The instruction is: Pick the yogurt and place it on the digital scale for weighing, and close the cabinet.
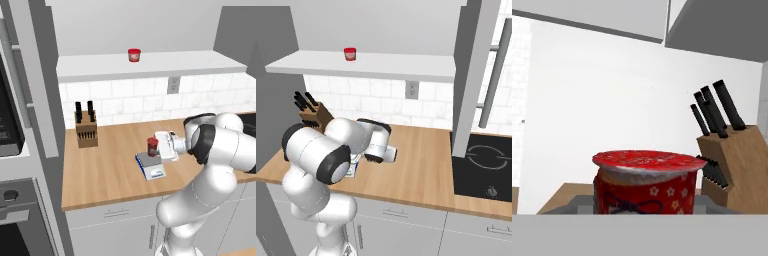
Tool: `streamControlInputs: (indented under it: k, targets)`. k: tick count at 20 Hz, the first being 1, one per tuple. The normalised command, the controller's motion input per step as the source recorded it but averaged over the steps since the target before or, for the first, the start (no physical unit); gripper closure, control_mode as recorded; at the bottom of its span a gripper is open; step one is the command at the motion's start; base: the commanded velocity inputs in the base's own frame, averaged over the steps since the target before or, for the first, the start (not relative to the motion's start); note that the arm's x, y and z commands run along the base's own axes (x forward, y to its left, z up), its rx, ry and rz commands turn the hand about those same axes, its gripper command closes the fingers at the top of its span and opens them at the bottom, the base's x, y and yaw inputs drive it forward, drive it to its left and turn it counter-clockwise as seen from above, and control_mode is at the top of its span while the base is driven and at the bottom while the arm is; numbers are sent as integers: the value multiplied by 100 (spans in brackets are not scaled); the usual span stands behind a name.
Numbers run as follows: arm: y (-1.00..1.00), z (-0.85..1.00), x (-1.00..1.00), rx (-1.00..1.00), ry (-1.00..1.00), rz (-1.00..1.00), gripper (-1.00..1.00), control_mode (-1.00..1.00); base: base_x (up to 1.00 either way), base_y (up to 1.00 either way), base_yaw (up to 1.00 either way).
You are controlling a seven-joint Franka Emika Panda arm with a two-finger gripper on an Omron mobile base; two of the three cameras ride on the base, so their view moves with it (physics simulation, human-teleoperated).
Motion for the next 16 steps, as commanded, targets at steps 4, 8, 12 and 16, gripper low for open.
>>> streamControlInputs:
  k: [4, 8, 12, 16]
  targets:
    - [0, -30, 0, 0, 7, 0, 100, -100, 0, 0, 0]
    - [2, -12, 0, 0, 3, 0, 100, -100, 0, 0, 0]
    - [9, -29, 0, 0, 2, 0, 100, -100, 0, 0, 0]
    - [18, -18, 1, 0, -3, 0, 100, -100, 0, 0, 0]
